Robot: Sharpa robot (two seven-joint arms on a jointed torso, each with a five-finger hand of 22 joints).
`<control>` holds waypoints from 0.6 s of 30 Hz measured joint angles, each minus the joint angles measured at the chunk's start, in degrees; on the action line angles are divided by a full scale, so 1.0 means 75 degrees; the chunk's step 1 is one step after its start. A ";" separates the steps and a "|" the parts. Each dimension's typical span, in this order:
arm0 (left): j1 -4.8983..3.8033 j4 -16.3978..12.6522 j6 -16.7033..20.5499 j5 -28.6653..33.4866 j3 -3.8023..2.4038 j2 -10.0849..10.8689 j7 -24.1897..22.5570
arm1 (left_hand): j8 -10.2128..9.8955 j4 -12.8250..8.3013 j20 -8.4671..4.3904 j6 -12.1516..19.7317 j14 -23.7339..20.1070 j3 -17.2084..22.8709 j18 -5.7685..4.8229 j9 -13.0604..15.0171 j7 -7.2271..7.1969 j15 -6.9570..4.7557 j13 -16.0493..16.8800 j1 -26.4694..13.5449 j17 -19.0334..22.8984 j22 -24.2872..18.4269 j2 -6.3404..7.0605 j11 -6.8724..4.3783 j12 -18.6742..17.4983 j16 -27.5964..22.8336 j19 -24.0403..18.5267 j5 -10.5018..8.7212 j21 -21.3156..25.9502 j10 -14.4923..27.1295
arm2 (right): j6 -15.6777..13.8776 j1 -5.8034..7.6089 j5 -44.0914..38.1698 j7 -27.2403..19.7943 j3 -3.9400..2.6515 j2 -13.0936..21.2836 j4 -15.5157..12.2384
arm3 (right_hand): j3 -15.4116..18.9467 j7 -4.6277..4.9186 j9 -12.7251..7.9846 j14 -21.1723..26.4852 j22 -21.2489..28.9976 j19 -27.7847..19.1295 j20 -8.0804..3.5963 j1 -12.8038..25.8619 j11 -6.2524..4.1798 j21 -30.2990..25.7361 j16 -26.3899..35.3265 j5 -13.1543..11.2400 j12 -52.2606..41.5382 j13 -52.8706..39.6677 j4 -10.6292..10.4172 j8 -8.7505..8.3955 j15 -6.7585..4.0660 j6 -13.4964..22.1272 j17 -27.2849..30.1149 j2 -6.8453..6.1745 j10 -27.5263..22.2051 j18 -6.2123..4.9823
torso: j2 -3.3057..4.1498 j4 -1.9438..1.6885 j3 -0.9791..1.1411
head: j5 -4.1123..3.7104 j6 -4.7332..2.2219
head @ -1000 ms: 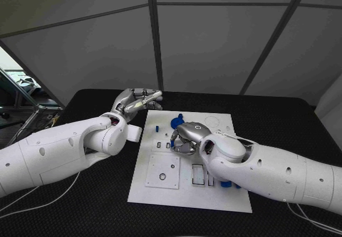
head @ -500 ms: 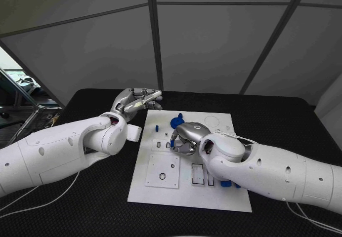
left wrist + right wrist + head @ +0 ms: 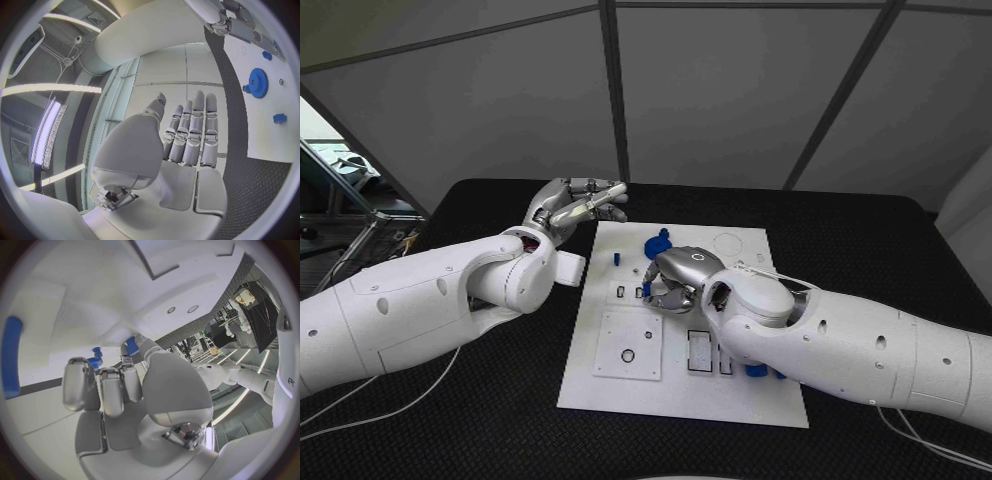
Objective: Assemble the parts on the task board
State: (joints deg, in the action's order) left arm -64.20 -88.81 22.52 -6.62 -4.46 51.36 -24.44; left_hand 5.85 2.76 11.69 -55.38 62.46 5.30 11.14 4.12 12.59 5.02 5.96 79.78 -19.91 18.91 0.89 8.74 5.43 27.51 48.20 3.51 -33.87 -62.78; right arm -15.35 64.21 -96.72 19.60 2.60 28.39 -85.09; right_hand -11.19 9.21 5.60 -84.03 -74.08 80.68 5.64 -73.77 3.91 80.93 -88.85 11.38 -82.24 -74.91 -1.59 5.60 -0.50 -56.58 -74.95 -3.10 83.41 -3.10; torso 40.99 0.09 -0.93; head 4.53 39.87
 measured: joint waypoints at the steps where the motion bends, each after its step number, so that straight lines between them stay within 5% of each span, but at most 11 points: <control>1: 0.0000 0.0001 -0.0001 0.0000 0.0000 0.0000 0.0001 | 0.0000 0.0000 0.0000 0.0000 0.0000 0.0000 0.0000 0.0000 0.0000 0.0000 0.0000 0.0000 0.0005 0.0000 0.0000 0.0000 0.0000 -0.0024 0.0000 0.0000 0.0000 0.0000 | 0.0000 0.0000 0.0000 0.0002 0.0000 -0.0001 0.0002 | 0.0030 -0.0014 0.0000 0.0000 0.0006 0.0000 0.0000 0.0039 0.0026 0.0000 0.0000 0.0000 0.0000 0.0000 -0.0031 0.0000 0.0000 0.0033 0.0000 -0.0032 -0.0026 0.0000 | 0.0000 0.0000 0.0000 | 0.0000 0.0007; 18: 0.0000 0.0008 -0.0013 0.0000 0.0000 0.0007 0.0017 | -0.0030 0.0000 -0.0028 0.0000 0.0000 0.0000 0.0000 0.0000 0.0000 0.0000 0.0000 0.0000 0.0006 0.0000 0.0000 0.0000 0.0000 -0.0030 -0.0028 0.0000 0.0000 0.0000 | -0.0015 0.0001 -0.0001 0.0094 -0.0002 -0.0009 0.0017 | 0.0071 0.0002 -0.0003 0.0025 0.0059 -0.0028 0.0028 0.0191 0.0079 -0.0029 0.0000 0.0000 0.0118 0.0000 -0.0113 -0.0009 0.0030 0.0126 0.0002 -0.0069 -0.0085 -0.0001 | -0.0003 -0.0001 0.0000 | 0.0006 0.0014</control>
State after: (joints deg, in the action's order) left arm -64.20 -88.75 22.43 -6.62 -4.46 51.41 -24.31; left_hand 5.63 2.76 11.48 -55.38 62.46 5.30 11.14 4.12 12.59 5.02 5.96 79.78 -19.87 18.91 0.89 8.74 5.43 27.29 47.99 3.51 -33.87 -62.78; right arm -15.46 64.21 -96.73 20.31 2.59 28.33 -84.96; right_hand -10.66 9.22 5.58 -83.85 -73.64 80.46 5.85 -72.33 4.50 80.71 -88.85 11.37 -81.36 -74.91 -2.44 5.54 -0.27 -55.64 -74.93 -3.61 82.77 -3.10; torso 40.97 0.08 -0.93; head 4.57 39.97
